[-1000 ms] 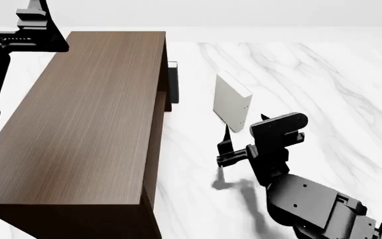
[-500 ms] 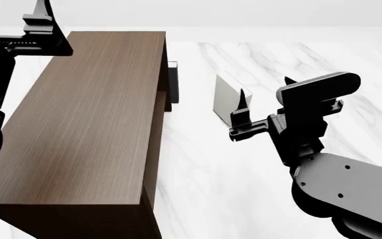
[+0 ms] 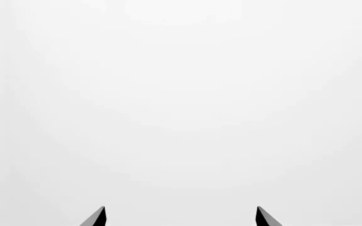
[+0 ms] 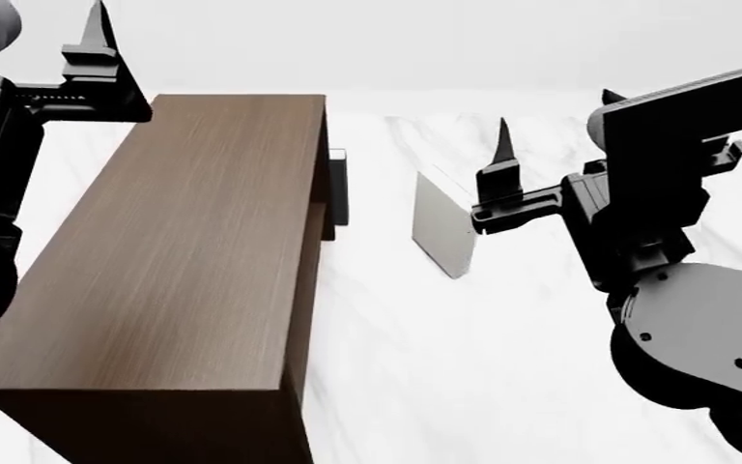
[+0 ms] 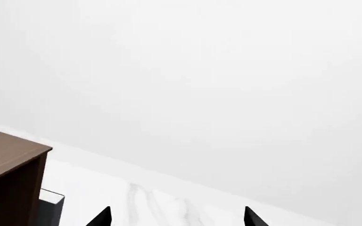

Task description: Pick up the book on the right and place it under the cabinet shelf.

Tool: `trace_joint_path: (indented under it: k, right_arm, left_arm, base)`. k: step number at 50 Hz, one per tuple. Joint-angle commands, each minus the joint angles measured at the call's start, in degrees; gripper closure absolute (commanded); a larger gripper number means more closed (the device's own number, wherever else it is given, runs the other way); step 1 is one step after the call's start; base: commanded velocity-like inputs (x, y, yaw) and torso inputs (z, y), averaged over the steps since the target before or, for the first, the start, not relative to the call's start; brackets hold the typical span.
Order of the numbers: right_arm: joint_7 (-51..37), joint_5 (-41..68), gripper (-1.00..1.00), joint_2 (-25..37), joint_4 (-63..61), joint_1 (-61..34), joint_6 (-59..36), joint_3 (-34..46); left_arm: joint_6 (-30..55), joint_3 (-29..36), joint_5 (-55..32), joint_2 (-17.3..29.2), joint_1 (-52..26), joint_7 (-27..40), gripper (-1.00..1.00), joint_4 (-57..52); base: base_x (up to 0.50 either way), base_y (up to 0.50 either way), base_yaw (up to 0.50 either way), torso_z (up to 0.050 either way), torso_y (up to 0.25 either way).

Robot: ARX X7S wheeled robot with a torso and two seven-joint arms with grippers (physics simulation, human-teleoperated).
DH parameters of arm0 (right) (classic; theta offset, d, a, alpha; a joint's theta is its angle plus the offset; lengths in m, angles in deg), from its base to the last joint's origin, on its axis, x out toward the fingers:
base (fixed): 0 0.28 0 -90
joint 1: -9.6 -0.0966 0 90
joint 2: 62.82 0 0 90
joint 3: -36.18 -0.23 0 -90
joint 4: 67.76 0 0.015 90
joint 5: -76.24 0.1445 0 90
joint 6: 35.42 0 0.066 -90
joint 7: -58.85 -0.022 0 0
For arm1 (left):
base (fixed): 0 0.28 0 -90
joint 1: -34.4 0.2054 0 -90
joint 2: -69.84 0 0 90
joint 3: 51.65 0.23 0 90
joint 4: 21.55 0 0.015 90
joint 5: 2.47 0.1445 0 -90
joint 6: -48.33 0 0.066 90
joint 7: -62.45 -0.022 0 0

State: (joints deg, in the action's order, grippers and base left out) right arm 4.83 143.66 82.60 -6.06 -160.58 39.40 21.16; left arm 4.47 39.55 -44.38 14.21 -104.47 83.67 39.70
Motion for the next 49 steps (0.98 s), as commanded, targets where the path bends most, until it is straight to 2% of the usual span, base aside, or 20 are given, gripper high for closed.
trace_joint_path:
  k: [1, 20, 49]
  right_arm:
    - [-0.96, 2.29, -1.00, 1.45, -2.30, -3.72, -3.15, -1.39]
    - [-1.57, 6.62, -1.00, 2.56, -4.35, -9.05, -7.47, -3.53]
    - [-4.16, 16.04, -1.00, 6.18, -8.37, -13.32, -7.50, -8.26]
  left_arm:
    - [0.04, 0.21, -0.03, 0.11, 0.43, 0.14, -1.00, -0.16]
    - [0.50, 0.05, -0.70, 0.51, 0.07, 0.39, -1.00, -0.69]
    - [-0.28, -0.22, -0.95, 0.77, 2.82, 0.66, -1.00, -1.57]
  base:
    - [0.00, 0.00, 0.00, 0.000, 0.164]
    - [0.00, 0.00, 0.00, 0.000, 0.164]
    - [0.00, 0.00, 0.00, 0.000, 0.168]
